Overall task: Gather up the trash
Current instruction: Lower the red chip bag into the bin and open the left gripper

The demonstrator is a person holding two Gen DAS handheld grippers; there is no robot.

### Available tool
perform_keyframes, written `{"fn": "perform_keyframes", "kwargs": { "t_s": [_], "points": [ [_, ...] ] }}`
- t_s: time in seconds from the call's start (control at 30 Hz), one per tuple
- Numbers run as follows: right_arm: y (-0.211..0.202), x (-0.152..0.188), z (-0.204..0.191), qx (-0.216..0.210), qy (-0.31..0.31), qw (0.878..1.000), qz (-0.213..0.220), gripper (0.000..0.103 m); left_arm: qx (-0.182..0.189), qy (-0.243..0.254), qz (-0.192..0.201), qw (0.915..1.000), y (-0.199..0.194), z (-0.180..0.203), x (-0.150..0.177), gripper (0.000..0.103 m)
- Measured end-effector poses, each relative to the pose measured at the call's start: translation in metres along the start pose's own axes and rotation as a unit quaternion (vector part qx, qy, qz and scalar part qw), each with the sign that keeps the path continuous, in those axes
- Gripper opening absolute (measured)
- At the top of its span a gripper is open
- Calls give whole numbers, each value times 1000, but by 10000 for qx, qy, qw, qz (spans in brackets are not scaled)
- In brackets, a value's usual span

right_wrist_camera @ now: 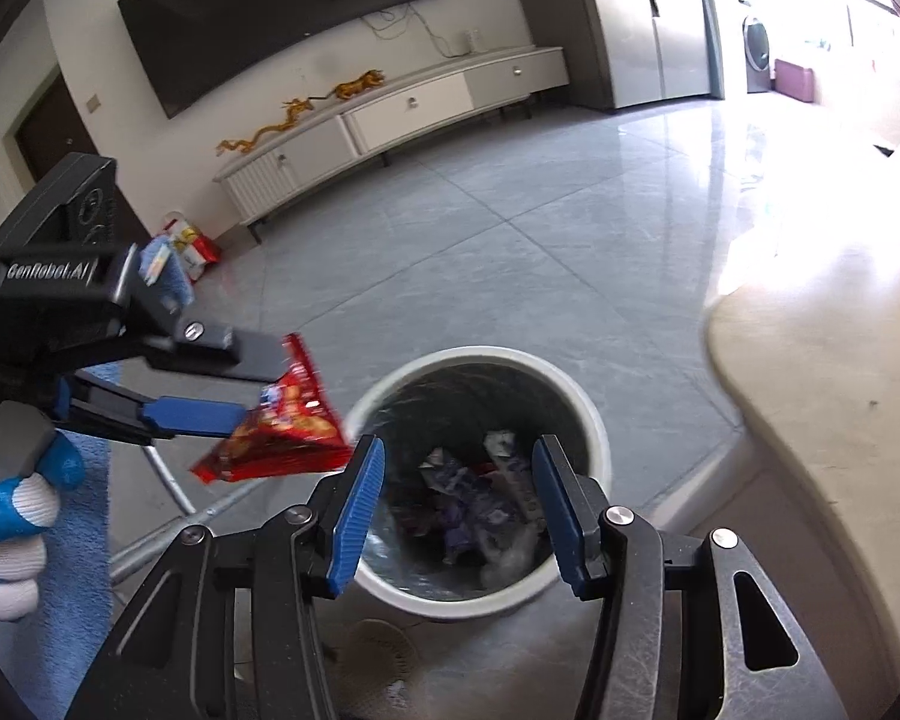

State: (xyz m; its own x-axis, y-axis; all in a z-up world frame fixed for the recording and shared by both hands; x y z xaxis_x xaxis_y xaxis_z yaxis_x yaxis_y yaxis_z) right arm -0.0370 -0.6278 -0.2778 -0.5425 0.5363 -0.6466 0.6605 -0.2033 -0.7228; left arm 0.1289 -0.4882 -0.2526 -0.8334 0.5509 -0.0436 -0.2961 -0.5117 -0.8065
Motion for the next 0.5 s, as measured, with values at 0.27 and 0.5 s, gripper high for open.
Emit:
{"fn": "perform_keyframes", "kwargs": {
  "t_s": [0.27,0.5],
  "points": [
    [14,-9,-28,-644,34,9978,133,52,335,-212,29,9992,0,5,-1,67],
    [37,-8,-20,-280,45,9996,-50,52,508,-247,25,9984,-3,10,-2,68]
  ]
}}
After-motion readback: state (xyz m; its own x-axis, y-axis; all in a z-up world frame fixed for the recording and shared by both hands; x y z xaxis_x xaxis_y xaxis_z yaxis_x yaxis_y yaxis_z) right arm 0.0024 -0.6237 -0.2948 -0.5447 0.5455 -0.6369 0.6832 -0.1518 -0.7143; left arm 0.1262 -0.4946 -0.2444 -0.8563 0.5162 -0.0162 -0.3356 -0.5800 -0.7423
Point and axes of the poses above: each gripper's, at about its wrist camera, not at the fingertips, and y roughly the way its jaws point, z to its right, x to its underside, the point moved 3 cm from there along y, roughly the way its jaws point, and after that the axes turned 6 degrees about -y, right-handed, at the moved point
